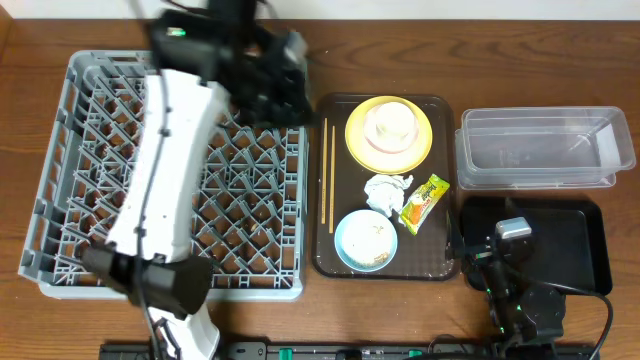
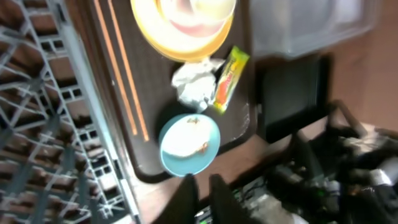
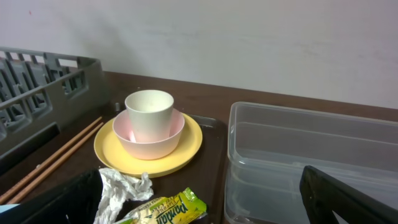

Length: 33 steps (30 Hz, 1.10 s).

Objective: Sort waste into correct bins and load items into the dishwasher rack
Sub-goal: 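Reach the left gripper to the chopsticks beside the yellow plate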

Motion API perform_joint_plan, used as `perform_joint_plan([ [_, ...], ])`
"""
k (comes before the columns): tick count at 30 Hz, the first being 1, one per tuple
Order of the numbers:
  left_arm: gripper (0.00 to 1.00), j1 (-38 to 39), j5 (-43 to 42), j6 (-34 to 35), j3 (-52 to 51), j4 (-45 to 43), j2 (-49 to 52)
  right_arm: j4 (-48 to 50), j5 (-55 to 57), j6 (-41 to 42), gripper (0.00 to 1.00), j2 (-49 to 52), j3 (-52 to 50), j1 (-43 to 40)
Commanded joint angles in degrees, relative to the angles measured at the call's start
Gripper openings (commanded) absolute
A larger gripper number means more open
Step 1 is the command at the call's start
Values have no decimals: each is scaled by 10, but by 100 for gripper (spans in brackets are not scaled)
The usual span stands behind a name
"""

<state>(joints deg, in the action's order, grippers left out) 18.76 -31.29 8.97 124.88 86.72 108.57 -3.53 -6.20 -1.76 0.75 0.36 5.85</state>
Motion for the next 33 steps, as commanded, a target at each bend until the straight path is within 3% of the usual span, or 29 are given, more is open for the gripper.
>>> perform_joint_plan([
  [1,6,64,127,-2,-19,-2,16,-2,-3,0,99,-1,0,-2],
  [4,6,118,217,31,-32,-10,37,-1,-3,0,99,-1,0,-2],
  [8,7,165,244,65,-49,-38,68,-2,-3,0,99,-1,0,-2],
  [13,34,195,245,83,-53,-76,120,-2,-3,0,99,0,0,-2],
  [17,40,195,245,85,-53,-93,156,-2,-3,0,99,0,0,-2],
  [33,46,142,275,85,-55,-110,203,-2,-3,0,99,0,0,-2],
])
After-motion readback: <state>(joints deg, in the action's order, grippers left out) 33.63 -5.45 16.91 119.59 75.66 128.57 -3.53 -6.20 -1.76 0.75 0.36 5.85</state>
